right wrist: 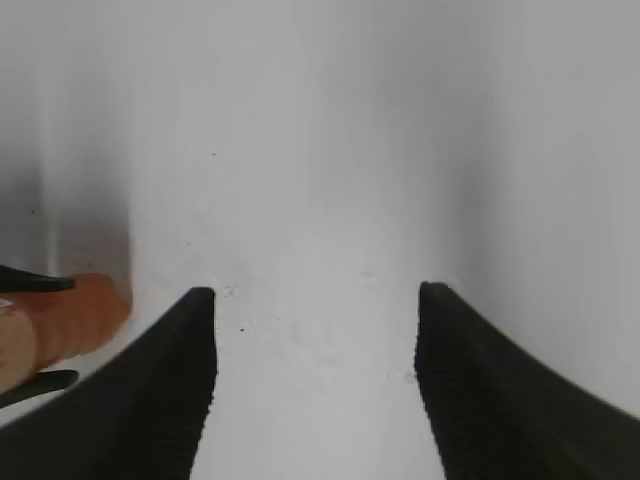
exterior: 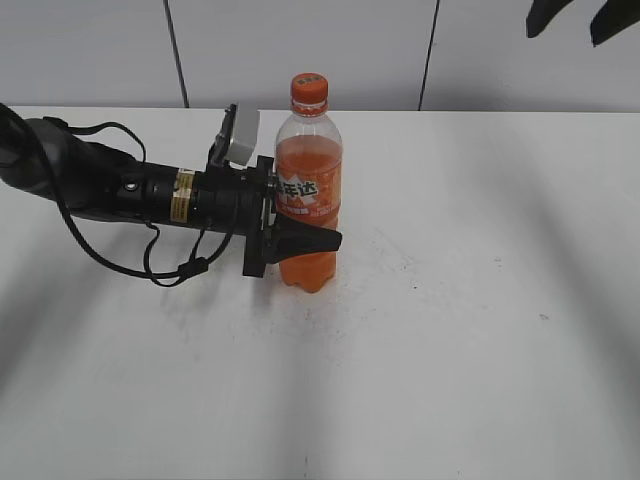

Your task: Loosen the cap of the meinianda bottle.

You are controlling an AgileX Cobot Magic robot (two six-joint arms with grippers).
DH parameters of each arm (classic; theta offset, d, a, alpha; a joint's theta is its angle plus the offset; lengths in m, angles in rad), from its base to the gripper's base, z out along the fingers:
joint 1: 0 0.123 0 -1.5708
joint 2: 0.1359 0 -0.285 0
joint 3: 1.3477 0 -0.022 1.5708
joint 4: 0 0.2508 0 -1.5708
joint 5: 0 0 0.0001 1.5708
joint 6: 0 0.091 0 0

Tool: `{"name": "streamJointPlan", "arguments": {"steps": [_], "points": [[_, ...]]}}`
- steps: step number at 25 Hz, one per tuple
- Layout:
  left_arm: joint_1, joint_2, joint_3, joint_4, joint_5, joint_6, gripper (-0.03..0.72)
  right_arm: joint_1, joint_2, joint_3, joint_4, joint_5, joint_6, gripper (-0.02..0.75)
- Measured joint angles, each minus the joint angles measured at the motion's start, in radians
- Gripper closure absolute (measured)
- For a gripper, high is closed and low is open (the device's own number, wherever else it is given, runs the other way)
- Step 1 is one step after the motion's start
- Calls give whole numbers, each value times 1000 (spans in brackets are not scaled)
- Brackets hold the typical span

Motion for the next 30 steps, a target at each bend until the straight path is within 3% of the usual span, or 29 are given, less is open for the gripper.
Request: {"name": "streamJointPlan", "arguments": {"steps": [13, 30], "points": [[-1, 0, 0, -1, 0, 0, 278, 199, 68, -107, 15, 0, 139, 270], [-5, 0, 0, 4, 0, 0, 278, 346, 74, -116, -5, -43, 216, 272]]}}
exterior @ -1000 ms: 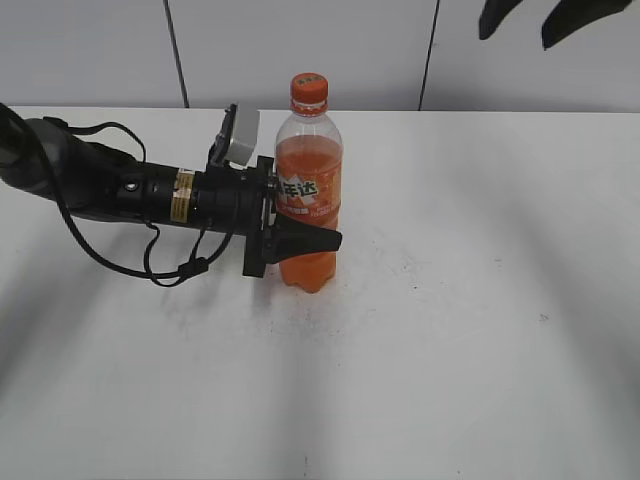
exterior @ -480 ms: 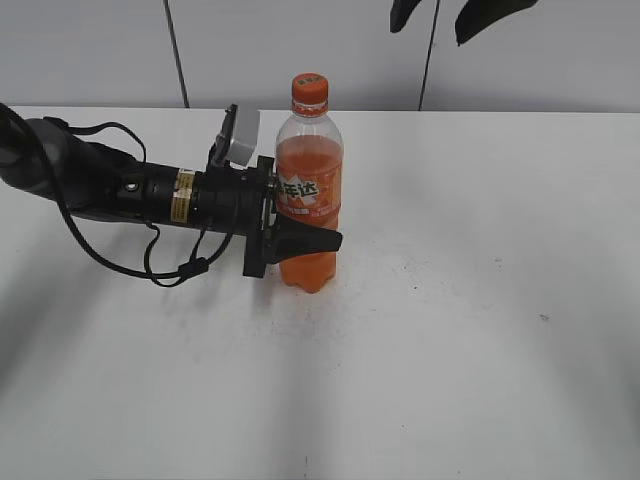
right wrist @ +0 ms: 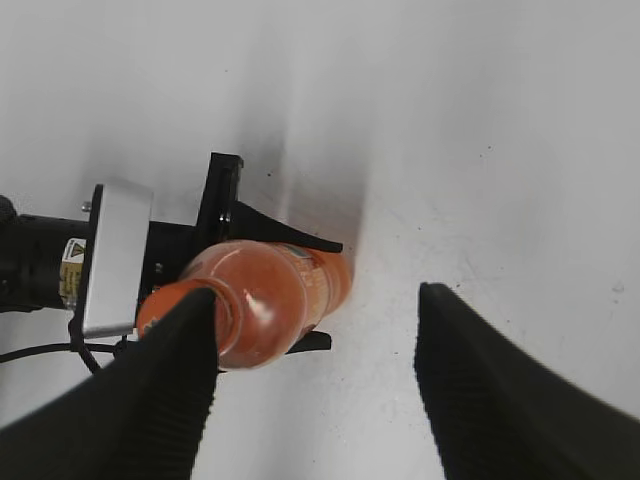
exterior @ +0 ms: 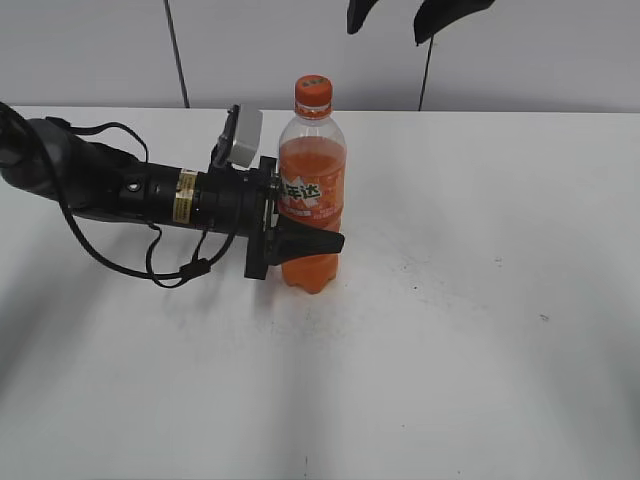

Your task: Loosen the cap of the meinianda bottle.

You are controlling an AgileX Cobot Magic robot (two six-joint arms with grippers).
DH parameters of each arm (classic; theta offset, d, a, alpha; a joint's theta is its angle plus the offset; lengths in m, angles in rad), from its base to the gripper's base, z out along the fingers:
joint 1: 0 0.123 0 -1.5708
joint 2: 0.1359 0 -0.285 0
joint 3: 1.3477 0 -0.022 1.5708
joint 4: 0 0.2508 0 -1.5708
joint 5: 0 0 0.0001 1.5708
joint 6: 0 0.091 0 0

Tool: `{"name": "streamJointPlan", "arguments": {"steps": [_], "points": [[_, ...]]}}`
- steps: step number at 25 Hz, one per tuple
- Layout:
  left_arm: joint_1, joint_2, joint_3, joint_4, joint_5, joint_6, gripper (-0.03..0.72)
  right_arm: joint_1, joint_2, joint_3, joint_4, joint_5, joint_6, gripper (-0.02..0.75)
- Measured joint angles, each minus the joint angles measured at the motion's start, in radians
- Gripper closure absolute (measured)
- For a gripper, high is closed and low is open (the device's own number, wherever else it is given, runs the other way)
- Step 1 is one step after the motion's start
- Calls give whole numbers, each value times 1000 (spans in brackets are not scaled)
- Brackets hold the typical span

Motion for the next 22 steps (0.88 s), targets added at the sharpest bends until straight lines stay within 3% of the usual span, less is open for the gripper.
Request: {"name": "streamJointPlan", "arguments": {"steps": [22], "points": [[-35, 0, 0, -19, 22, 0, 279, 118, 115, -88, -55, 40, 3, 272]]}}
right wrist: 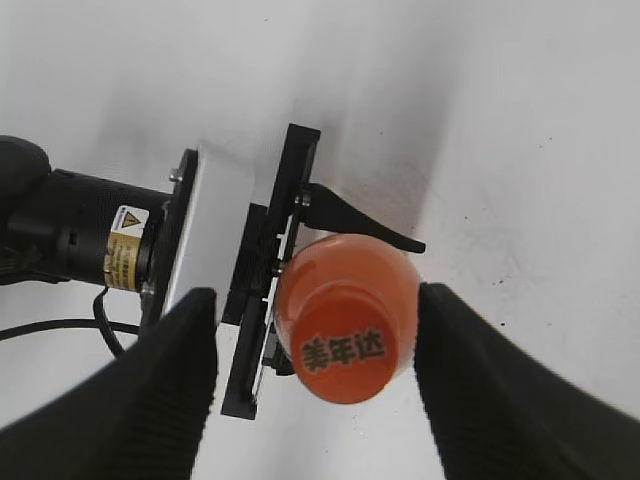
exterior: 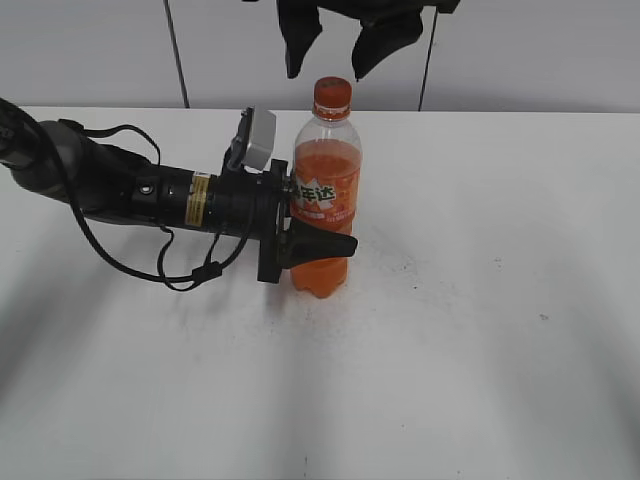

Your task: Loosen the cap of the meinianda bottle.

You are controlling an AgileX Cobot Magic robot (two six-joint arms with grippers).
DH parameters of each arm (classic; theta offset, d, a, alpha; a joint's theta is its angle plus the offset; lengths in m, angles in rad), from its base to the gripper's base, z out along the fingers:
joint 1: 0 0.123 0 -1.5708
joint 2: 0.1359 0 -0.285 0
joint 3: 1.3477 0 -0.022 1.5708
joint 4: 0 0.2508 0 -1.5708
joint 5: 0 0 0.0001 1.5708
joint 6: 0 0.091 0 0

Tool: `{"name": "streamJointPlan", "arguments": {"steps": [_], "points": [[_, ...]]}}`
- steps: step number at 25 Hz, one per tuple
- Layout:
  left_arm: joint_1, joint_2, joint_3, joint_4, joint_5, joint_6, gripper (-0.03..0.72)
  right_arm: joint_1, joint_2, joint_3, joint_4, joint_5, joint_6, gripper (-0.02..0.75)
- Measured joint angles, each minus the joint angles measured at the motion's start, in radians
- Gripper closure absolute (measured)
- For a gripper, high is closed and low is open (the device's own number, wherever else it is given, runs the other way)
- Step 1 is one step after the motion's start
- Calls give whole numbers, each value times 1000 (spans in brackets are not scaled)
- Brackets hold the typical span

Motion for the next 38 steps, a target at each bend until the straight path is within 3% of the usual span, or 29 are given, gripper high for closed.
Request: {"name": "streamJointPlan", "arguments": {"steps": [38], "points": [[-1, 0, 0, -9, 7, 0, 279, 0, 9, 33, -16, 3, -13, 276]]}}
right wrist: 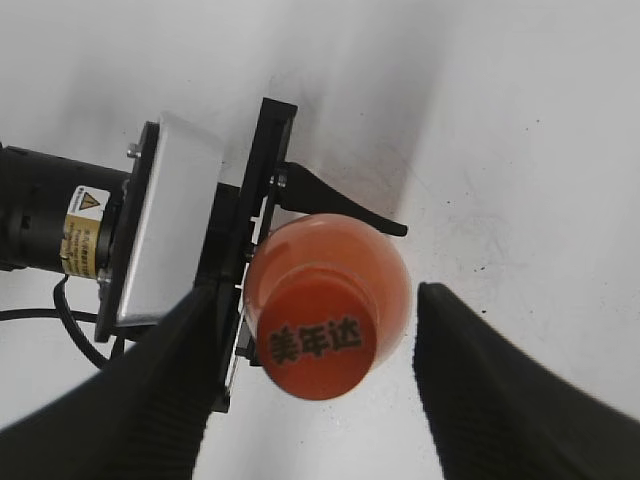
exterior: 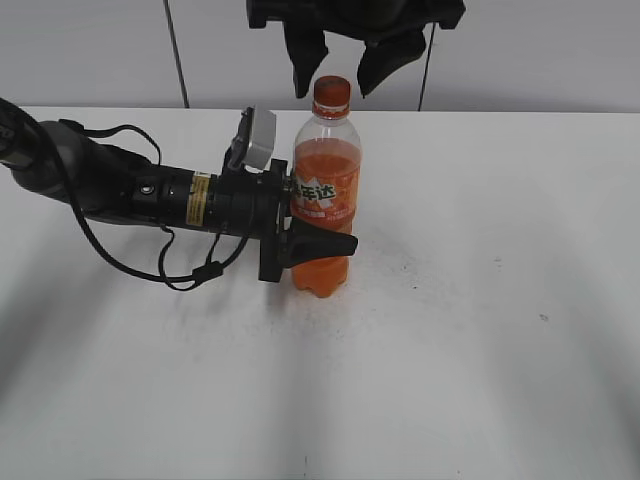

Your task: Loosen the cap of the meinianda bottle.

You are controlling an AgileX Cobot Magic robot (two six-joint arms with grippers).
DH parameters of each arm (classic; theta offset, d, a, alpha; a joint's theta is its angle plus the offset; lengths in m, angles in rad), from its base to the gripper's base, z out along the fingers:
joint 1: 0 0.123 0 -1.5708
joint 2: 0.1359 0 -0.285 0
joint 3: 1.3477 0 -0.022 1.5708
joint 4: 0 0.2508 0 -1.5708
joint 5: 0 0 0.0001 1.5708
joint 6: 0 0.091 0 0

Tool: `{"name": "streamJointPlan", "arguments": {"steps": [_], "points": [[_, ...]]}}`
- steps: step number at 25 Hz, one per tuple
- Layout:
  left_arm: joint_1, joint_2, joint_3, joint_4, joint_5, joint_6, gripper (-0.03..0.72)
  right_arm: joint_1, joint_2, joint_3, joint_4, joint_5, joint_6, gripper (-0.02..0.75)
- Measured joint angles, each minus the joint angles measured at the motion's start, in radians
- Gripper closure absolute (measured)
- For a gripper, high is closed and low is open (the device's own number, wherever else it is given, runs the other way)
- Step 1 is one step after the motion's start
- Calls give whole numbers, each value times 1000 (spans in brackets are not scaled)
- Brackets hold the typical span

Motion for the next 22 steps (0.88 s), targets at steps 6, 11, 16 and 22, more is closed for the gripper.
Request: {"name": "streamJointPlan", "arguments": {"steps": [6, 11, 16, 22], "points": [[0, 0, 0, 0, 1, 0, 279, 0, 0, 0, 1, 0, -5, 276], [0, 0, 0, 0, 1, 0, 279, 0, 0, 0, 1, 0, -5, 279], [0, 0, 0, 0, 1, 0, 279, 0, 0, 0, 2, 0, -5, 362], [0, 0, 0, 0, 1, 0, 279, 0, 0, 0, 4, 0, -5, 472]]}}
